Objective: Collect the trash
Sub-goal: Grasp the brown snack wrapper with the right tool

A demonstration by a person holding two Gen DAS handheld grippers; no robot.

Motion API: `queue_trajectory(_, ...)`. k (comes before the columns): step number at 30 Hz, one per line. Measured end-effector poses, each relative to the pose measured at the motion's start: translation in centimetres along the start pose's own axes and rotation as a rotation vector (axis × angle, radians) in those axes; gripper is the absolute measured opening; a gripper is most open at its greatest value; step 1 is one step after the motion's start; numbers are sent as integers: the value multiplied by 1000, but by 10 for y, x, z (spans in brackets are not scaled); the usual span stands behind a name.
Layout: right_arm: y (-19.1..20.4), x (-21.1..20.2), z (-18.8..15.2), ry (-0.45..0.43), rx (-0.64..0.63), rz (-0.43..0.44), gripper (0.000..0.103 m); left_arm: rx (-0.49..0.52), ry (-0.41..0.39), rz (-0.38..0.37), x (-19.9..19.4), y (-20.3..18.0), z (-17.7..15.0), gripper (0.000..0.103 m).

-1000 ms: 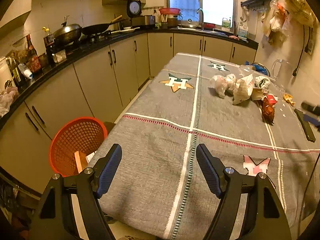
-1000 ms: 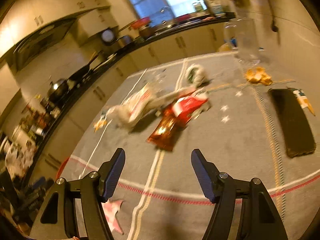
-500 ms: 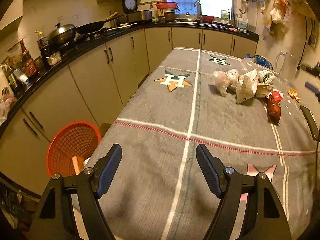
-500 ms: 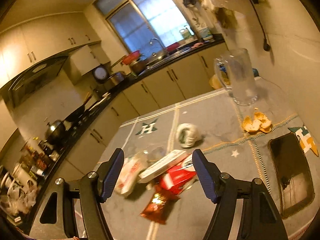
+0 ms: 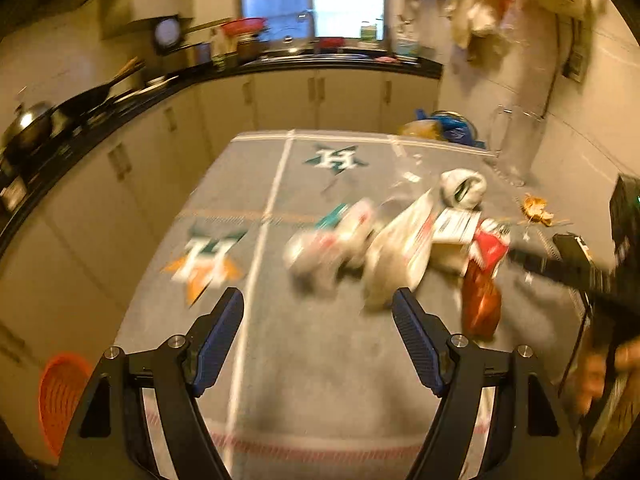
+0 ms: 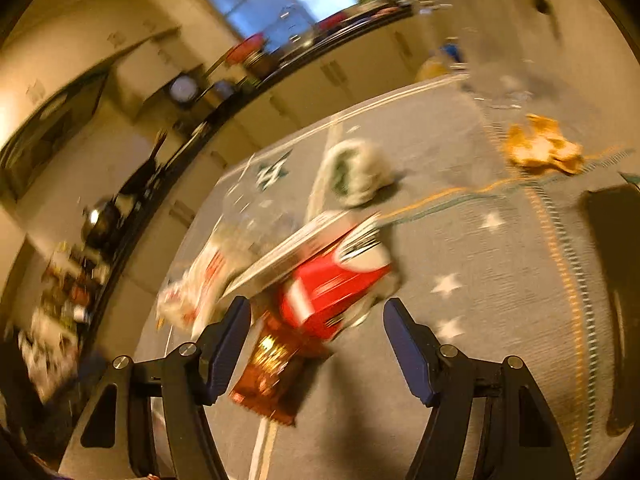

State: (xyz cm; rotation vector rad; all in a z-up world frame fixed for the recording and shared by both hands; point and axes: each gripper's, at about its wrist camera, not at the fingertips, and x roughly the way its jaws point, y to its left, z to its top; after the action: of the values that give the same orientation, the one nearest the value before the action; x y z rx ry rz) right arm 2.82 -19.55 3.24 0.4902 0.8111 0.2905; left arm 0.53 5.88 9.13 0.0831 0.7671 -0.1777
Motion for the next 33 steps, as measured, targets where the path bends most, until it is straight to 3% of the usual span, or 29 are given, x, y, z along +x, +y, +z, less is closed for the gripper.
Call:
queue_trajectory(6,32,21,-21,64,-125,-22,74,68,28,-94,41,-32,42,76)
queue_trajectory(12,44,35,-36,82,-198,-71,72,219,111,-47,84,-68,51,76)
queue_trajectory(16,42,39,-38,88,-210,-91,61,232,156,-57,103,-73,48,75)
queue_trajectory(18,42,43,-41,105,-207,-93,47,219,141,-50,102,-72,46,61)
queue_trajectory(19,42,42,-41,98,-212,-96,46,222,144,-45,100,-72,44,43)
queue_trajectory(21,41,40,-43,95,-220,-110,37,212,150,-56,93,-70,41,41)
queue_trajectory(24,39,37,-43,89,-209,-114,35,200,142,-67,79,-70,34,34)
queue_trajectory(25,38,35,-43,84,-207,-117,35,194,136,-64,74,-70,31,23)
queue_trajectory(26,38,33,-43,79,-207,-116,35,184,135,-68,69,-69,29,2)
queue_trajectory(28,39,29,-41,70,-206,-108,35,147,149,-77,57,-65,23,1)
queue_trajectory(33,46,18,-44,49,-227,-66,35,83,91,-116,12,-53,6,0)
